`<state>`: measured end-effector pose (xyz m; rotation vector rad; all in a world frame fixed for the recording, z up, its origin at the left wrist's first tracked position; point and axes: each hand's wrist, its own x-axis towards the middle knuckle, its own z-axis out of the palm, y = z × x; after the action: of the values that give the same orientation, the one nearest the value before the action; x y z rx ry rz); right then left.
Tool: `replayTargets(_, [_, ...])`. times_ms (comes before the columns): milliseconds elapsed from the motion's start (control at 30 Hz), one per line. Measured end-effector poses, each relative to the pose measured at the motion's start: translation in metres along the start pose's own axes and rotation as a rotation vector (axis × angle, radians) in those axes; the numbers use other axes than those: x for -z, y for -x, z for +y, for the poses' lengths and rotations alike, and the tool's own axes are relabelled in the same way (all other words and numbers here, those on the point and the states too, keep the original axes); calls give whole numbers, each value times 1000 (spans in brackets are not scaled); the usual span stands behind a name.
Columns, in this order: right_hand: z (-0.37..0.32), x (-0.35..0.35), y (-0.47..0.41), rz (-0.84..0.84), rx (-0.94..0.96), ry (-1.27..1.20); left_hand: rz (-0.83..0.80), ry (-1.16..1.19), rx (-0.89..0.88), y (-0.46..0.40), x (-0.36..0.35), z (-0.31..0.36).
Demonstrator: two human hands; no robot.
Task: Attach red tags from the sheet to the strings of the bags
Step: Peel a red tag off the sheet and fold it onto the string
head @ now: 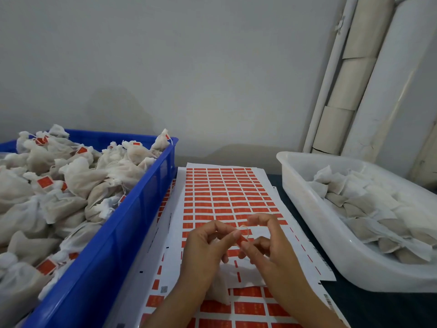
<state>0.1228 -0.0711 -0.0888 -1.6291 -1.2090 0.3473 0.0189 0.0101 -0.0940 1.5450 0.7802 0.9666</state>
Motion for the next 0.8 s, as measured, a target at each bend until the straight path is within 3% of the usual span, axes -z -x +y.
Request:
replayTargets(300, [10, 0, -6, 63, -197, -22, 122, 1, 53, -4, 1, -2])
replayTargets(467, [9, 9, -5, 132, -28, 79, 156, 9, 66, -2, -2, -1])
replayTargets(600, [4, 10, 0, 366, 219, 327, 207, 72, 86, -3, 0, -1])
replayTargets(700, [-6, 11, 2, 486, 184, 51, 184, 67, 80, -3, 3, -1])
replayTargets(800, [-13, 8, 4, 438, 75, -305, 141, 49, 59, -1, -1, -1])
